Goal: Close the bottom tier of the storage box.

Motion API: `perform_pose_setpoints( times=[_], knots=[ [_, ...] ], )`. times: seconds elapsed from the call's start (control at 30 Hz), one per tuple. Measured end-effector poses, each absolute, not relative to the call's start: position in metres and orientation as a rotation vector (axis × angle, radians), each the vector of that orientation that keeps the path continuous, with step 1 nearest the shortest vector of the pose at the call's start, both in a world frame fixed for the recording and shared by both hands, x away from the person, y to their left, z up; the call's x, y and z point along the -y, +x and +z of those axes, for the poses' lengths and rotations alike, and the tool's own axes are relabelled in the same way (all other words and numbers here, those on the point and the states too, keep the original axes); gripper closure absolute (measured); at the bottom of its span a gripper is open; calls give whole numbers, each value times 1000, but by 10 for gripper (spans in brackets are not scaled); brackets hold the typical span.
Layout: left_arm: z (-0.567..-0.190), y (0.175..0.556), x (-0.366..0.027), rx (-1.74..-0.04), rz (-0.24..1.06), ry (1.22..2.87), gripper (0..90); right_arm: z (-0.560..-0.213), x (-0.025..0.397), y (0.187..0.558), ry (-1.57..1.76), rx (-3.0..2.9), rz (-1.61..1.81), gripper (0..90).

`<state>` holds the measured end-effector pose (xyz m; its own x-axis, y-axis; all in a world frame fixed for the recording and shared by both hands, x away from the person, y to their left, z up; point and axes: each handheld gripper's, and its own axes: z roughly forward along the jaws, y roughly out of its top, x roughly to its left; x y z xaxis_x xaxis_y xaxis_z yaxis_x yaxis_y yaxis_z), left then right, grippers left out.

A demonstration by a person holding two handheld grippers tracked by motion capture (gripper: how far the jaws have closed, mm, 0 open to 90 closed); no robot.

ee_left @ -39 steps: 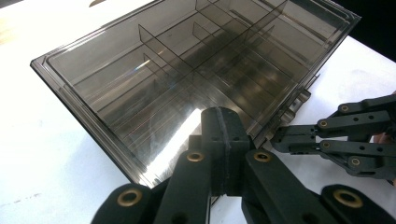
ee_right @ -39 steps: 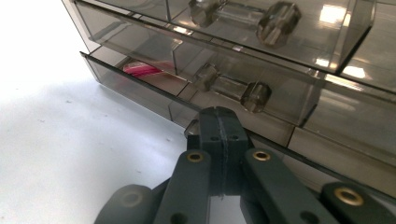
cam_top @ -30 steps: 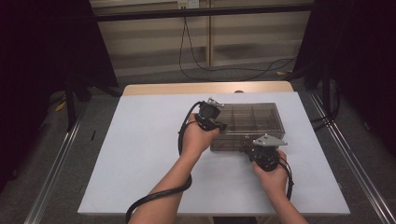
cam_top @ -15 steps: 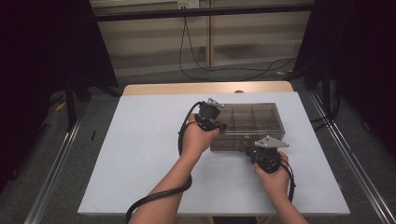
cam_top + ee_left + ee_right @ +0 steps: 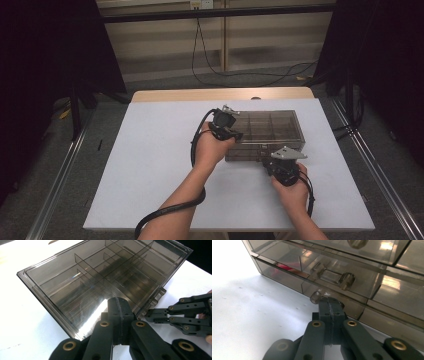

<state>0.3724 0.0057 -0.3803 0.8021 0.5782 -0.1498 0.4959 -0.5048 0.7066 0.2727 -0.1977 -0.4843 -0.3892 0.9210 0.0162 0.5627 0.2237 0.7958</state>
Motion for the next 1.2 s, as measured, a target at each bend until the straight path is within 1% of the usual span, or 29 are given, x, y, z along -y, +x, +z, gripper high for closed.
perform_pose_setpoints(
  times=[0.77, 0.93, 1.07, 1.2],
  knots=[
    [-380, 373, -6, -783, 134, 2206, 900, -484, 200, 277, 1374, -2033, 1048, 900],
    [-381, 373, -8, -779, 128, 2184, 899, -485, 203, 273, 1376, -2047, 1057, 862],
    [-381, 373, -8, -780, 123, 2188, 895, -484, 207, 272, 1381, -2051, 1058, 850],
    [-380, 371, -7, -775, 123, 2187, 860, -480, 211, 269, 1371, -2059, 1053, 822]
  ],
)
